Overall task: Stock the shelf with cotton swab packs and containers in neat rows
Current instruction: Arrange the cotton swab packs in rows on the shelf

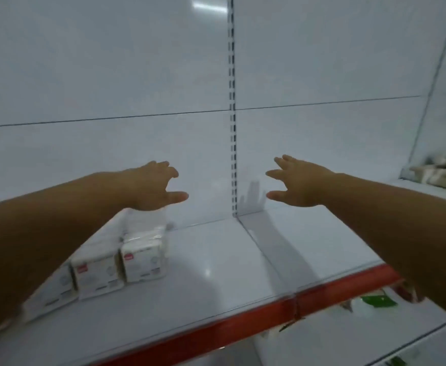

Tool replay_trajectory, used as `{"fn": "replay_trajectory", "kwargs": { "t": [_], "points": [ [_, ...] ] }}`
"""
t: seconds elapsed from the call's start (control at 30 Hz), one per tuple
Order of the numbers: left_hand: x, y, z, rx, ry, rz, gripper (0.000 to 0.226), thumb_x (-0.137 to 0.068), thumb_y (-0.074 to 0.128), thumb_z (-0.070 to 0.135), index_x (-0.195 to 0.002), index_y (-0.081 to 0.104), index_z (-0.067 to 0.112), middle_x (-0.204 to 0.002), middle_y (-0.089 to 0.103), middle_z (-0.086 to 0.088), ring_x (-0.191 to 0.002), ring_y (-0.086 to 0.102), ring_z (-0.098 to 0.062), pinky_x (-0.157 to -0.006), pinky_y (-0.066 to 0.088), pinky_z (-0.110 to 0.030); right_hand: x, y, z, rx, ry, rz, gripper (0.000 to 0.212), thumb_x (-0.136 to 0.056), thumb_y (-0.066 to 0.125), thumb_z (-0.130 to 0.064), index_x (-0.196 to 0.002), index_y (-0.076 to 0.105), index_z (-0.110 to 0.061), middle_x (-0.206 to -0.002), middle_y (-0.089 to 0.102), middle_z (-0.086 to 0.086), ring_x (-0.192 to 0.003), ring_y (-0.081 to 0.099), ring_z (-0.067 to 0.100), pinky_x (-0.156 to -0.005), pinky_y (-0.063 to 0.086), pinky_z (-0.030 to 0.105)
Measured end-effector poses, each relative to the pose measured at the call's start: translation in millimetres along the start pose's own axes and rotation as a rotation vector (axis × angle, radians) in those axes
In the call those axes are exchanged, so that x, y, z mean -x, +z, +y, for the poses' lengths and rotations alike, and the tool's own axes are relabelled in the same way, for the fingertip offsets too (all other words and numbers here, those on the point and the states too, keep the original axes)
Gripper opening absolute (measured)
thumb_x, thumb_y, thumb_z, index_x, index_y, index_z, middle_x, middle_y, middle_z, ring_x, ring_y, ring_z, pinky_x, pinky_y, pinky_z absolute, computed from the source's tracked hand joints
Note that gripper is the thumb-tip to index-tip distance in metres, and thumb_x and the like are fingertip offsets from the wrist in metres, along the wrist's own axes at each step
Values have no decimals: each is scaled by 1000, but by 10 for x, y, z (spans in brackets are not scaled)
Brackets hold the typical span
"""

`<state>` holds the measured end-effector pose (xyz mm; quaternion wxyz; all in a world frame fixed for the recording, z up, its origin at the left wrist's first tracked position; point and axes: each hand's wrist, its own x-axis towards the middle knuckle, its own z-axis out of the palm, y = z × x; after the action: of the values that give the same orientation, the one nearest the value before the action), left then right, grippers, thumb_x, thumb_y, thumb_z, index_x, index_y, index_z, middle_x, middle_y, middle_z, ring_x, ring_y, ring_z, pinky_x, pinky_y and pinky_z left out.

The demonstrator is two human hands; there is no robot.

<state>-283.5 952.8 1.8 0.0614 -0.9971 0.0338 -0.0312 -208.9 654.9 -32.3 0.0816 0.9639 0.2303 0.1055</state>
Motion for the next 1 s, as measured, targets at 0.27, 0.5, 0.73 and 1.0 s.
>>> {"fn": "replay_trajectory", "kwargs": {
  "t": [0.27,0.5,0.73,1.0],
  "points": [
    [-1145,-398,3197,274,357,160,59,-97,36,54,-148,30,24,-157,27,0,-141,29,-21,-114,22,-37,1366,177,2147,-12,358,-72,71,-94,38,-60,-152,13,-27,-161,2,5,-147,6,28,-116,18,49],
    [-1831,-586,5224,218,556,86,65,-96,33,59,-150,24,24,-160,20,1,-147,13,-18,-119,15,-39,2553,336,3823,29,533,-96,73,-91,46,-56,-151,14,-30,-161,-1,2,-147,4,24,-116,18,48],
    [-2716,-671,6684,222,711,122,68,-96,35,59,-151,22,22,-159,21,0,-146,17,-18,-117,20,-39,3076,632,5339,134,660,-151,73,-90,44,-56,-151,14,-29,-161,-1,7,-147,-2,26,-118,14,50],
    [-4044,-854,8163,260,782,41,64,-97,33,58,-147,32,17,-151,37,-6,-135,39,-23,-110,31,-35,2685,671,6912,70,771,-192,70,-93,48,-51,-151,14,-32,-159,16,4,-144,20,27,-114,24,44]
  ]
}}
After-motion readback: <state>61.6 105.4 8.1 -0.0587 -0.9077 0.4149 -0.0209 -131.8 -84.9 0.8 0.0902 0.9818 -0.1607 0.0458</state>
